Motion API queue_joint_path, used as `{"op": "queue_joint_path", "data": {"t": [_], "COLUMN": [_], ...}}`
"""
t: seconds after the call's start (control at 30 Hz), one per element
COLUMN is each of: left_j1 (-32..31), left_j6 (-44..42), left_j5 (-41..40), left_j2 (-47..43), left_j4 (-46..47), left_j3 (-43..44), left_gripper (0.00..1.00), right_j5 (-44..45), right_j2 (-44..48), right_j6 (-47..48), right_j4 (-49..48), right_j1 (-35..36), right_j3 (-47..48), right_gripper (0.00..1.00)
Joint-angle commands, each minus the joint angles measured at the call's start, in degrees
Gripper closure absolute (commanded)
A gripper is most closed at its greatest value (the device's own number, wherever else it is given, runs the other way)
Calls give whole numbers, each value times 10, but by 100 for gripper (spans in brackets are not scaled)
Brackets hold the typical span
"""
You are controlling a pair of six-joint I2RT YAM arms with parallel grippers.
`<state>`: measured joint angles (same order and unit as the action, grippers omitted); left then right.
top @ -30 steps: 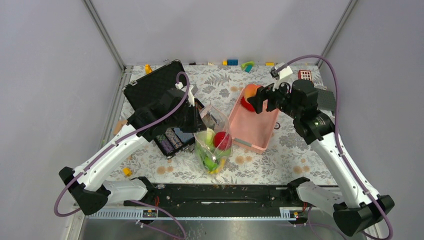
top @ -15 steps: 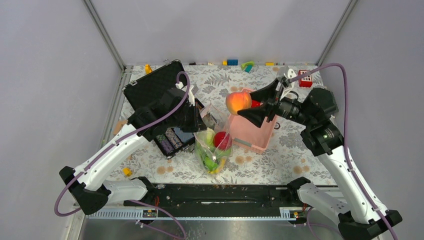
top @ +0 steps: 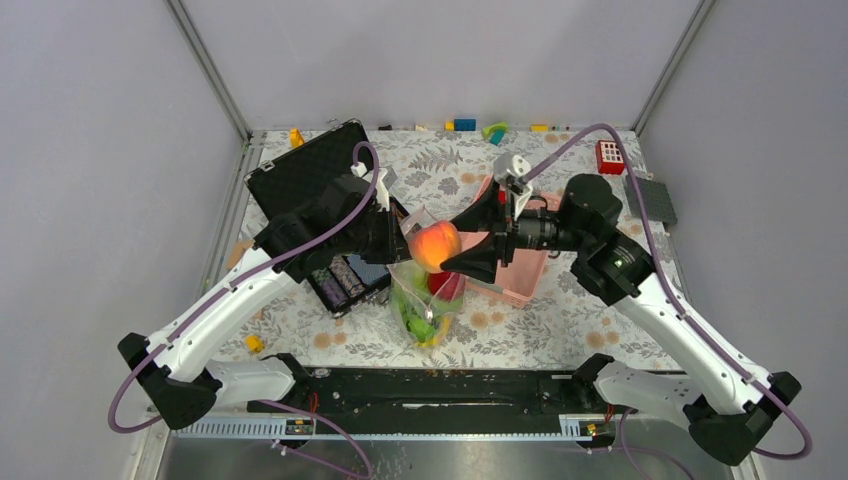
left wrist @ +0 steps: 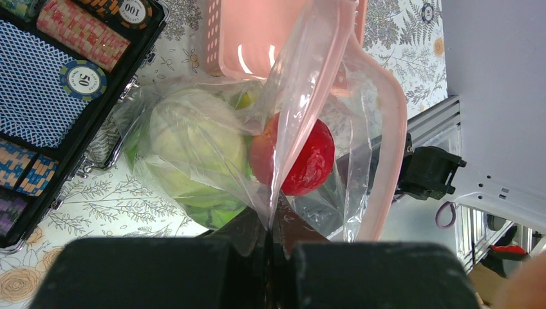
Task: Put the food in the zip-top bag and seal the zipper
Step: Place the fake fruit in the zipper food storage bag.
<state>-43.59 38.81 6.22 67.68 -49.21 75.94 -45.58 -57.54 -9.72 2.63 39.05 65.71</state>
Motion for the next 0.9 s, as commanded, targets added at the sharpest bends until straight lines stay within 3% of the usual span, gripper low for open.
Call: {"op": "queue_joint_path", "data": {"t": [0.0,0.2,0.43,0.87], "left_j1": [1,1,0,1], "left_j6": [-7,-9,-11,-19], "left_j5": [2,6,10,11], "left_j2": [-16,-9,-8,-12], "left_j4": [38,37,37,38], "left_j3": [30,38,39,45], "left_gripper": [100,100,100,100], "right_j5": [9,123,178,436], "right_j2": [-26,-52,-85,-189], "right_j6": [31,122,149,198], "right_j4": [37,135,178,284], "right_j1": [20,52,62,122], "right_j3": [34,51,66,147], "right_gripper": [47,47,47,45]}}
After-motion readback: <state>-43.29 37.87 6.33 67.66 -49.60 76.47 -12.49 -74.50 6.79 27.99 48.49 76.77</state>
